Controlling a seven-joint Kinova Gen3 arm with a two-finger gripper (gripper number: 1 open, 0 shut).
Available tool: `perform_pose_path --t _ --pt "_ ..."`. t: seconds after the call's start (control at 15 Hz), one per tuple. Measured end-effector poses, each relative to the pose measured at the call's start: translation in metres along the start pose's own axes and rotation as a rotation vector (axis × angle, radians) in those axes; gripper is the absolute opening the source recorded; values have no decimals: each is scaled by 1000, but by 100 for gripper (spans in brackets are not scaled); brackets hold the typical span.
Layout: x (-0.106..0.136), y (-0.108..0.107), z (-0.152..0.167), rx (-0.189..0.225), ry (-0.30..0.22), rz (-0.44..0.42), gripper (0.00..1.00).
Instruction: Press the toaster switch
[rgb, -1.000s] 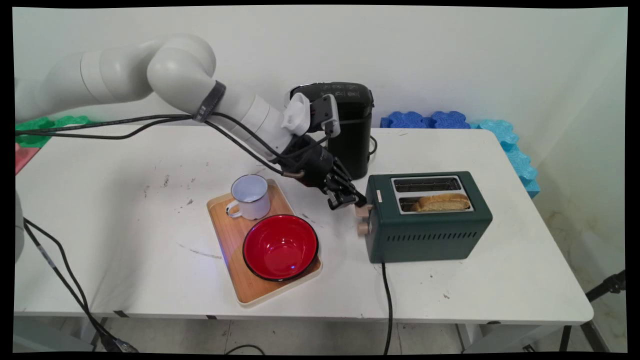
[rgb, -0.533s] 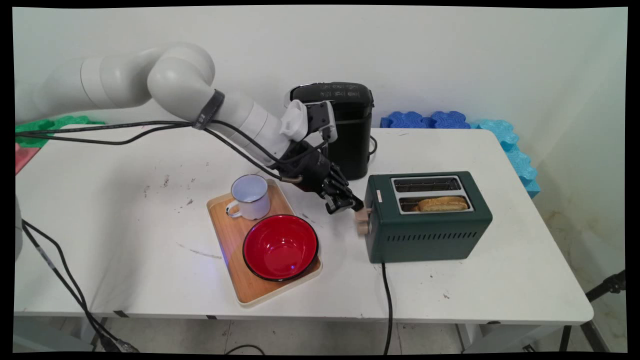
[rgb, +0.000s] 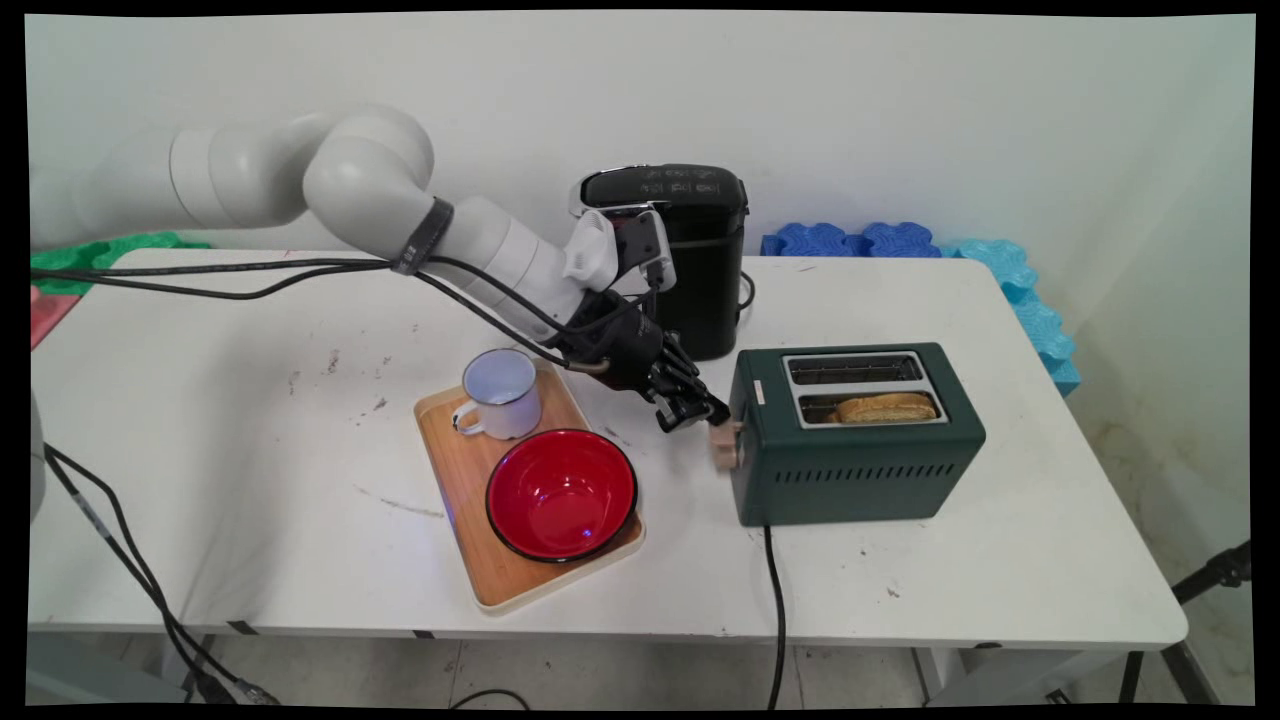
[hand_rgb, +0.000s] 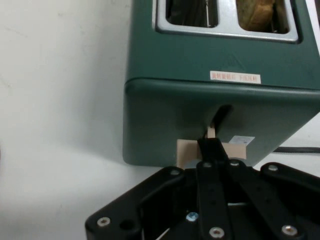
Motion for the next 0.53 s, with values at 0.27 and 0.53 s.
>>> perform_pose_path --t 0.27,0.53 --pt "-3 1 4 -4 11 -7 0" --pt "-7 1 7 -4 15 -13 0"
